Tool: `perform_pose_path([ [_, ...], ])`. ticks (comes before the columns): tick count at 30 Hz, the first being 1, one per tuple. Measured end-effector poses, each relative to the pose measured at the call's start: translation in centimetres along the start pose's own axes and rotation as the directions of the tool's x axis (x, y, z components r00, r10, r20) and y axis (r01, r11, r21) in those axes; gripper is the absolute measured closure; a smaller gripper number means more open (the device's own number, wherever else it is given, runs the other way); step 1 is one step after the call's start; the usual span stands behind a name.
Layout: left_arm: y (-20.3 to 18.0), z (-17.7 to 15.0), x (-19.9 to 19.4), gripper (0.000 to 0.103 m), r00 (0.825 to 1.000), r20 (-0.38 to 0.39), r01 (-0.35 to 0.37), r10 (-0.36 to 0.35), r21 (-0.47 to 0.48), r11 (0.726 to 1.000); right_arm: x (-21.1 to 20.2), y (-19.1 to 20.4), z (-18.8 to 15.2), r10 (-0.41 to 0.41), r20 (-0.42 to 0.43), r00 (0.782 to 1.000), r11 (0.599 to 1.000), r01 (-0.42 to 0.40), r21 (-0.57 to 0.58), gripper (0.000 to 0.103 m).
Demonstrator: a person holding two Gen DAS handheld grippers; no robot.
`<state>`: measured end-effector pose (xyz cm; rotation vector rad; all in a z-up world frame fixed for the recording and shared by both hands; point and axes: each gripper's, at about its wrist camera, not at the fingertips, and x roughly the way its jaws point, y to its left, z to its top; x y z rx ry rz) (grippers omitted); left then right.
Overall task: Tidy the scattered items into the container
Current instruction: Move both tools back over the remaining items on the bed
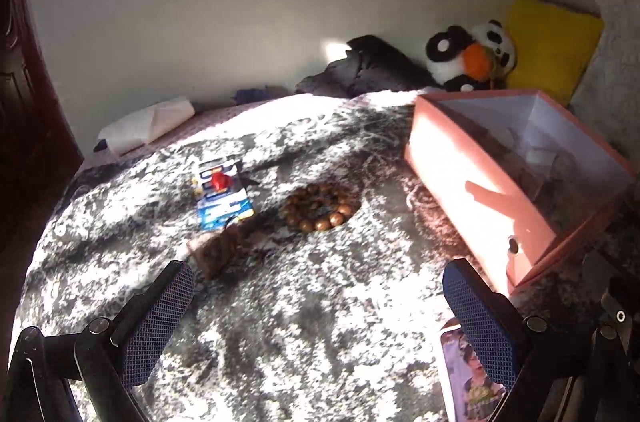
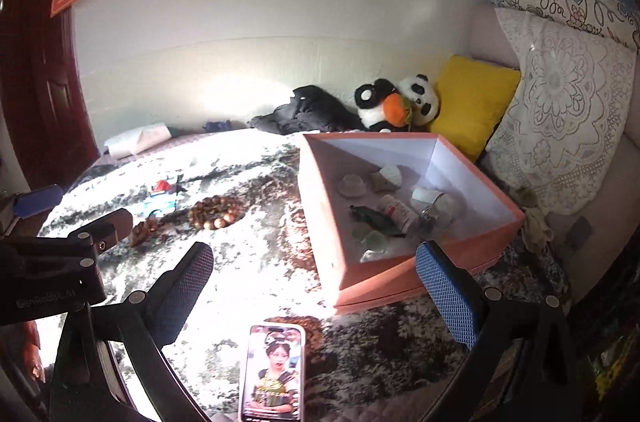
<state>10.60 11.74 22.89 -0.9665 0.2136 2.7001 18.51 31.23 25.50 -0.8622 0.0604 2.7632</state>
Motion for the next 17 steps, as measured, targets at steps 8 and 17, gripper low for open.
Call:
perform_pose_path([
  [8, 8.6, -5.7, -0.3, 0.000, 0.991, -0.067, -0.125, 0.117, -0.135, 0.983, 0.3, 8.8, -5.1, 0.083, -0.069, 0.994, 0.991, -0.090, -0.099, 0.000],
  [17, 12.3, -7.0, 0.8, 0.000, 0.986, -0.036, -0.168, 0.164, -0.140, 0.976, 2.8, 14.8, -6.7, 0.137, -0.121, 0.983, 0.969, -0.159, -0.190, 0.000],
])
